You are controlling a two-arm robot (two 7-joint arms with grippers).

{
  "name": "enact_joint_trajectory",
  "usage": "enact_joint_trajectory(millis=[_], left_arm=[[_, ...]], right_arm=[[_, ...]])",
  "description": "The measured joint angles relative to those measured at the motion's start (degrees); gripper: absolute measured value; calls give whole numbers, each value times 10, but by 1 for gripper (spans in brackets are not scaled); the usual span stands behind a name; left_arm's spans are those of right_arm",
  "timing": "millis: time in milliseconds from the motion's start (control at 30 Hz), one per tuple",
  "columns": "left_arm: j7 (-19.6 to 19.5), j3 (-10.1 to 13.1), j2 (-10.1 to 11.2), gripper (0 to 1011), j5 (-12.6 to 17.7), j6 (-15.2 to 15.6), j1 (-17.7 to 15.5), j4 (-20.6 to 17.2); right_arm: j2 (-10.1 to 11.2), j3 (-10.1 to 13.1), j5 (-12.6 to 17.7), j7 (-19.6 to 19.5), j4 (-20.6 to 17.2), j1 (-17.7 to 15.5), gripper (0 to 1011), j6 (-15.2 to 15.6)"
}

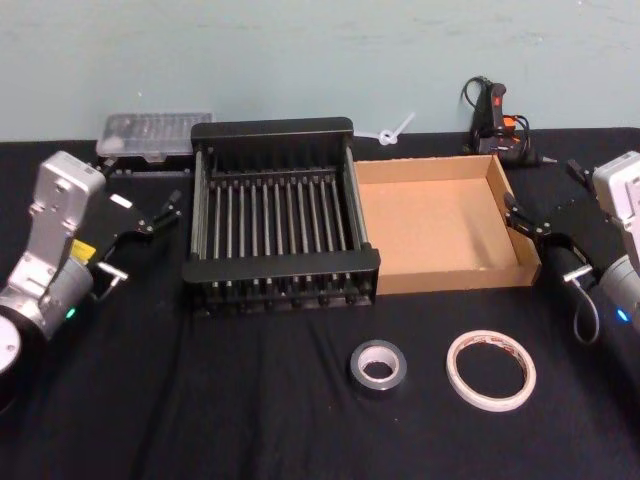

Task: Pick up the white tape and place it into the black box , Pick up the silver tape and place it into the brown box.

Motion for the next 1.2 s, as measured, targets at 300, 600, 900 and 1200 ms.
enact_joint_trajectory(millis=[300, 600, 900, 1200], left_arm=[[0, 0, 0, 1001, 0, 0, 0, 0], [0, 0, 0, 1001, 0, 0, 0, 0], [0, 0, 0, 1001, 0, 0, 0, 0], [0, 0, 0, 1001, 0, 0, 0, 0]], right_arm=[[0, 0, 0, 0, 0, 0, 1000, 0], [0, 0, 0, 0, 0, 0, 1000, 0], [0, 0, 0, 0, 0, 0, 1000, 0], [-4, 10, 0, 9, -1, -3, 1002, 2]])
